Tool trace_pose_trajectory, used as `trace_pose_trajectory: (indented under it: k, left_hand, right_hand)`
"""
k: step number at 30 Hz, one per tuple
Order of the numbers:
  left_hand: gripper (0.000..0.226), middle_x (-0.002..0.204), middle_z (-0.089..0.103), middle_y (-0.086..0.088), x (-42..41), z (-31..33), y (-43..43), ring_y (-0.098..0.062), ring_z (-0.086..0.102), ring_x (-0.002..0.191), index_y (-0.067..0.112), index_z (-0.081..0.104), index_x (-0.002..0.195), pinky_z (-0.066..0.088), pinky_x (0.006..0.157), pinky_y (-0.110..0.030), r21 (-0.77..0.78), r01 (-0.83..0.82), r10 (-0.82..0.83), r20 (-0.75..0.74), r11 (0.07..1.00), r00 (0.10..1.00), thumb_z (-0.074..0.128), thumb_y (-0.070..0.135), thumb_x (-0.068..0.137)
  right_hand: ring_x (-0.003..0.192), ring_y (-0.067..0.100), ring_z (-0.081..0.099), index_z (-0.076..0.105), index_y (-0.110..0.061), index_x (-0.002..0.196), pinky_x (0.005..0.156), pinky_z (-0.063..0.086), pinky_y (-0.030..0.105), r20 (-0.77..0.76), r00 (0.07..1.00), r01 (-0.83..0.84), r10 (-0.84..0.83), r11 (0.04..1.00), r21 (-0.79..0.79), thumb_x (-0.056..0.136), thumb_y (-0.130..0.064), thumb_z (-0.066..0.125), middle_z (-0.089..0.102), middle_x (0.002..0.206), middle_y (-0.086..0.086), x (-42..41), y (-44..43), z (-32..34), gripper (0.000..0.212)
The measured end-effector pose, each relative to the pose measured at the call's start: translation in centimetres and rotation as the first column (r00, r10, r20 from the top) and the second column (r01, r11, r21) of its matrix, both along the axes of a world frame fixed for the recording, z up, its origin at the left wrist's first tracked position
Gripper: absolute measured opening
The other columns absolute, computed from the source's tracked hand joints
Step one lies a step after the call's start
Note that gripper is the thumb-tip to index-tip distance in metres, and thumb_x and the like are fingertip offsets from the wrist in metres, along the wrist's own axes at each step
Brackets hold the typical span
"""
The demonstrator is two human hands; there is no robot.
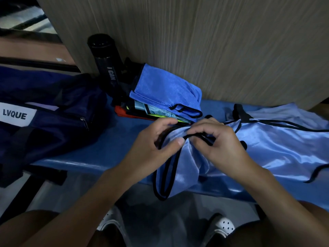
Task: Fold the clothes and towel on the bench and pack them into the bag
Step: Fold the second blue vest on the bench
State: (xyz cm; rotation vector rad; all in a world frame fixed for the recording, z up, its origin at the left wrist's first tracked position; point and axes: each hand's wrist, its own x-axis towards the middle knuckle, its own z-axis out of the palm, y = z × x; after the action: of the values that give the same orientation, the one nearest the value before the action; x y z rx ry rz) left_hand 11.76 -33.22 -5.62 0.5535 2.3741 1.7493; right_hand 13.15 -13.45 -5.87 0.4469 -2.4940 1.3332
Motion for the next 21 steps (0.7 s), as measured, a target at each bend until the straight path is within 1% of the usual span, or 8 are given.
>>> trace_pose_trajectory:
  k: [1, 3, 5, 9, 12, 16, 19, 21]
  left_hand:
    - [0.034, 0.106, 0.071, 0.018, 0.0, 0.0, 0.0, 0.003, 0.065, 0.101, 0.027, 0.064, 0.115, 0.052, 0.086, -0.019, -0.023, 0.025, -0.025, 0.010, 0.999, 1.000, 0.076, 0.029, 0.084]
    - [0.018, 0.077, 0.066, 0.019, 0.2, 0.1, 0.3, 0.005, 0.061, 0.073, 0.024, 0.066, 0.090, 0.048, 0.066, -0.016, -0.070, 0.036, -0.035, 0.012, 0.997, 0.999, 0.080, 0.026, 0.080]
    - [0.024, 0.059, 0.050, 0.015, 0.2, -0.1, 0.6, 0.001, 0.047, 0.057, 0.018, 0.057, 0.072, 0.039, 0.055, -0.016, -0.083, -0.005, 0.004, -0.016, 0.997, 1.000, 0.079, 0.022, 0.082]
    - [0.030, 0.058, 0.047, 0.005, -0.5, -0.2, 0.3, -0.005, 0.043, 0.055, 0.004, 0.056, 0.073, 0.036, 0.054, -0.025, -0.111, -0.100, 0.093, -0.069, 0.989, 0.993, 0.069, 0.025, 0.091]
    - [0.034, 0.056, 0.040, 0.009, -1.3, -0.3, -0.8, -0.004, 0.038, 0.054, 0.004, 0.051, 0.067, 0.034, 0.053, -0.023, -0.129, -0.194, 0.191, -0.036, 0.972, 0.981, 0.067, 0.022, 0.091]
    - [0.036, 0.056, 0.032, 0.006, -3.4, -1.5, -3.9, -0.007, 0.031, 0.053, 0.014, 0.045, 0.063, 0.027, 0.053, -0.027, -0.125, -0.328, 0.342, 0.115, 0.936, 0.933, 0.066, 0.014, 0.092]
    - [0.031, 0.060, 0.035, -0.005, -5.0, -2.8, -6.8, -0.015, 0.035, 0.056, 0.010, 0.050, 0.065, 0.027, 0.056, -0.030, -0.189, -0.393, 0.427, 0.188, 0.900, 0.885, 0.069, 0.014, 0.089]
    - [0.036, 0.056, 0.038, -0.006, -5.7, -3.0, -8.3, -0.013, 0.037, 0.051, 0.008, 0.049, 0.060, 0.028, 0.051, -0.027, -0.269, -0.422, 0.475, 0.173, 0.866, 0.863, 0.070, 0.014, 0.089]
  right_hand:
    - [0.095, 0.014, 0.063, 0.074, -0.016, 0.094, 0.091, 0.048, 0.040, 0.001, 1.000, -0.002, 0.002, 1.000, -0.023, 0.083, -0.016, 0.066, 0.067, 0.092, -0.017, -0.1, -0.1, 0.0, 0.014]
    - [0.090, 0.012, 0.065, 0.073, -0.013, 0.095, 0.084, 0.049, 0.026, -0.001, 1.000, 0.001, -0.001, 0.999, -0.055, 0.086, -0.014, 0.064, 0.067, 0.090, -0.014, -0.2, -0.2, 0.2, 0.013]
    - [0.088, 0.009, 0.064, 0.071, -0.010, 0.096, 0.080, 0.048, 0.020, -0.060, 0.998, 0.018, -0.018, 1.000, -0.007, 0.089, -0.011, 0.061, 0.067, 0.090, -0.009, -0.6, -0.4, 0.2, 0.012]
    - [0.091, 0.006, 0.062, 0.068, -0.006, 0.103, 0.084, 0.045, 0.015, -0.157, 0.987, 0.053, -0.042, 0.997, 0.062, 0.091, -0.007, 0.062, 0.067, 0.097, -0.003, -1.5, -1.2, -0.2, 0.014]
    - [0.107, 0.011, 0.058, 0.063, -0.014, 0.120, 0.094, 0.038, 0.028, -0.163, 0.985, 0.096, -0.059, 0.969, 0.228, 0.090, -0.019, 0.061, 0.065, 0.114, -0.005, -2.0, -1.4, -0.6, 0.030]
    - [0.112, 0.017, 0.051, 0.057, -0.019, 0.126, 0.091, 0.031, 0.030, -0.204, 0.978, 0.116, -0.046, 0.930, 0.348, 0.084, -0.016, 0.062, 0.057, 0.123, -0.004, -2.1, -1.4, -1.2, 0.042]
    - [0.101, 0.023, 0.055, 0.061, -0.014, 0.119, 0.083, 0.039, 0.037, -0.260, 0.965, 0.116, -0.025, 0.933, 0.341, 0.084, -0.009, 0.061, 0.059, 0.112, 0.001, -1.8, -2.0, -1.1, 0.035]
    - [0.087, 0.019, 0.056, 0.064, -0.011, 0.110, 0.076, 0.044, 0.036, -0.245, 0.969, 0.058, 0.016, 0.955, 0.291, 0.086, -0.007, 0.060, 0.060, 0.098, -0.001, -1.3, -2.2, -1.1, 0.024]
